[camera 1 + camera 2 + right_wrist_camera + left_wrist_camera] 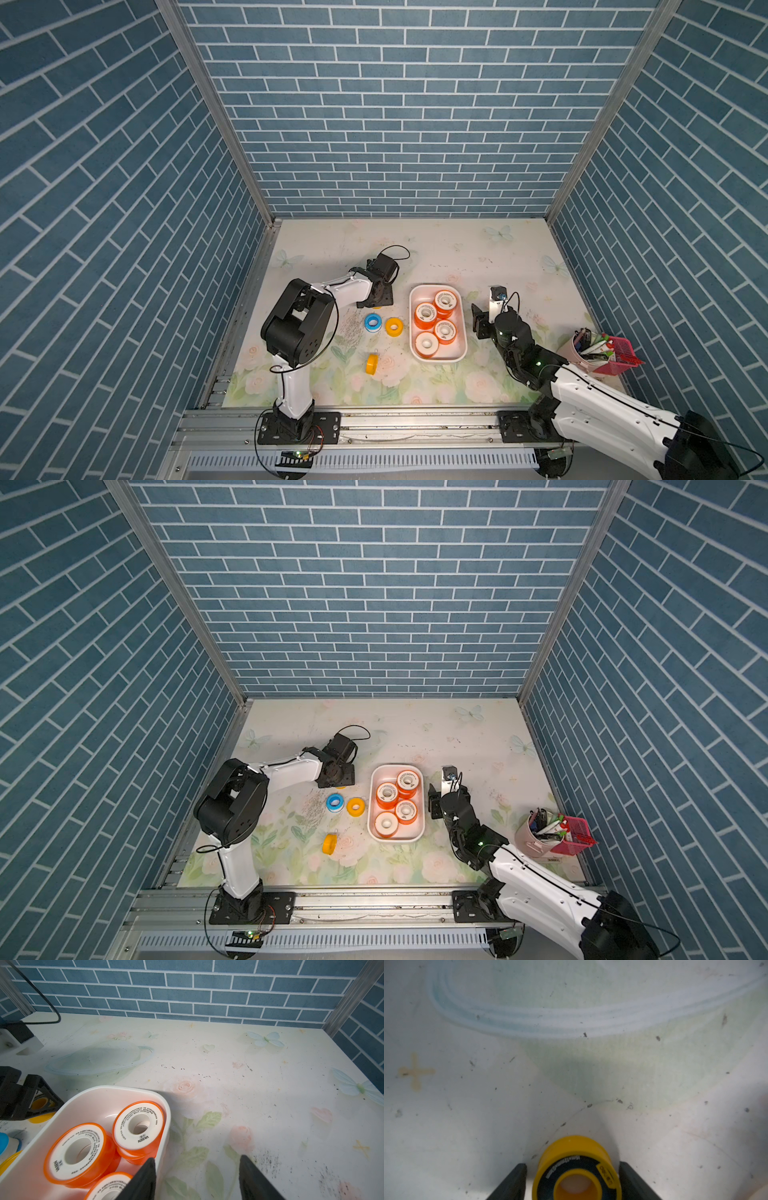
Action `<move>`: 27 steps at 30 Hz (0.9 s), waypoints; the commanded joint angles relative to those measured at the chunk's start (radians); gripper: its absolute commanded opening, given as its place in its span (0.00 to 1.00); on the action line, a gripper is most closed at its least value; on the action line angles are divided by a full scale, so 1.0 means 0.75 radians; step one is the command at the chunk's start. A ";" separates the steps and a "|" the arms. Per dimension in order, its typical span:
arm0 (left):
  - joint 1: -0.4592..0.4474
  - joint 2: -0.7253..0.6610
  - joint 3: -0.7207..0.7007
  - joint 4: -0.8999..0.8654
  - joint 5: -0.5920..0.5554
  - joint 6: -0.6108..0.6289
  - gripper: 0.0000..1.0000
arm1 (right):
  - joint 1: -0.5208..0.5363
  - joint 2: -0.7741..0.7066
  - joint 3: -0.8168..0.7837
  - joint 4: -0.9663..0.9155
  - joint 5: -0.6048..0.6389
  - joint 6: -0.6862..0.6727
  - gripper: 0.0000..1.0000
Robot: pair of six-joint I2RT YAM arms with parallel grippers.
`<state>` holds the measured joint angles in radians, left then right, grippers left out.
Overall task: Put the sealing tape into the storage box
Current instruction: Pick up the sealing tape at the center of the board.
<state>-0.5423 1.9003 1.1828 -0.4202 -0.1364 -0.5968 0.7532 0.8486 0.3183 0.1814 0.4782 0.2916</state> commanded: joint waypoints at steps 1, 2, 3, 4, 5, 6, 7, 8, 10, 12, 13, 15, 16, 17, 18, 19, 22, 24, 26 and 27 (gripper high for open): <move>0.004 0.011 -0.003 -0.014 0.016 -0.005 0.67 | -0.008 0.009 -0.004 0.026 0.017 0.028 0.64; 0.004 0.003 -0.005 -0.014 0.016 -0.006 0.65 | -0.006 0.010 -0.004 0.026 0.017 0.028 0.63; 0.004 -0.003 -0.006 -0.020 0.013 -0.006 0.64 | -0.008 0.008 -0.003 0.026 0.017 0.030 0.64; 0.005 -0.011 -0.005 -0.022 0.012 -0.006 0.63 | -0.008 0.009 -0.004 0.027 0.017 0.028 0.63; 0.005 -0.017 -0.004 -0.030 0.006 -0.005 0.63 | -0.006 0.008 -0.004 0.025 0.018 0.028 0.64; 0.004 -0.026 -0.002 -0.034 0.003 -0.006 0.61 | -0.006 0.010 -0.004 0.025 0.017 0.028 0.63; 0.005 -0.036 0.000 -0.040 0.000 -0.005 0.60 | -0.006 0.008 -0.004 0.026 0.017 0.028 0.63; 0.005 -0.045 0.002 -0.047 0.000 -0.004 0.60 | -0.008 0.009 -0.005 0.025 0.017 0.028 0.63; 0.004 -0.075 0.007 -0.062 -0.003 -0.002 0.59 | -0.006 0.010 -0.003 0.026 0.017 0.028 0.63; 0.002 -0.108 0.011 -0.078 -0.005 -0.003 0.59 | -0.006 0.010 -0.005 0.027 0.017 0.029 0.64; 0.001 -0.127 0.014 -0.089 -0.007 -0.005 0.59 | -0.006 0.010 -0.004 0.028 0.017 0.028 0.63; -0.004 -0.166 0.021 -0.112 -0.013 -0.012 0.59 | -0.006 0.013 -0.003 0.028 0.018 0.028 0.63; -0.013 -0.189 0.024 -0.122 -0.016 -0.014 0.59 | -0.006 0.015 -0.001 0.028 0.020 0.029 0.63; -0.022 -0.209 0.028 -0.132 -0.016 -0.014 0.59 | -0.006 0.016 -0.002 0.028 0.019 0.029 0.64; -0.039 -0.230 0.040 -0.147 -0.020 -0.018 0.59 | -0.007 0.016 -0.001 0.028 0.021 0.028 0.63; -0.057 -0.251 0.053 -0.163 -0.028 -0.022 0.59 | -0.006 0.017 -0.001 0.026 0.022 0.029 0.63; -0.157 -0.281 0.128 -0.216 -0.048 -0.030 0.58 | -0.008 0.004 -0.005 0.015 0.051 0.049 0.63; -0.241 -0.277 0.195 -0.251 -0.062 -0.032 0.57 | -0.016 -0.004 -0.008 -0.001 0.070 0.070 0.63; -0.322 -0.263 0.258 -0.278 -0.062 -0.035 0.56 | -0.027 -0.019 -0.015 -0.008 0.072 0.081 0.62; -0.371 -0.254 0.289 -0.281 -0.045 -0.035 0.56 | -0.038 -0.026 -0.017 -0.017 0.082 0.092 0.62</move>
<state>-0.7513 1.7061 1.3529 -0.5705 -0.1638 -0.6159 0.7399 0.8497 0.3172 0.1864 0.5014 0.3149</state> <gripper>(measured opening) 0.597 0.624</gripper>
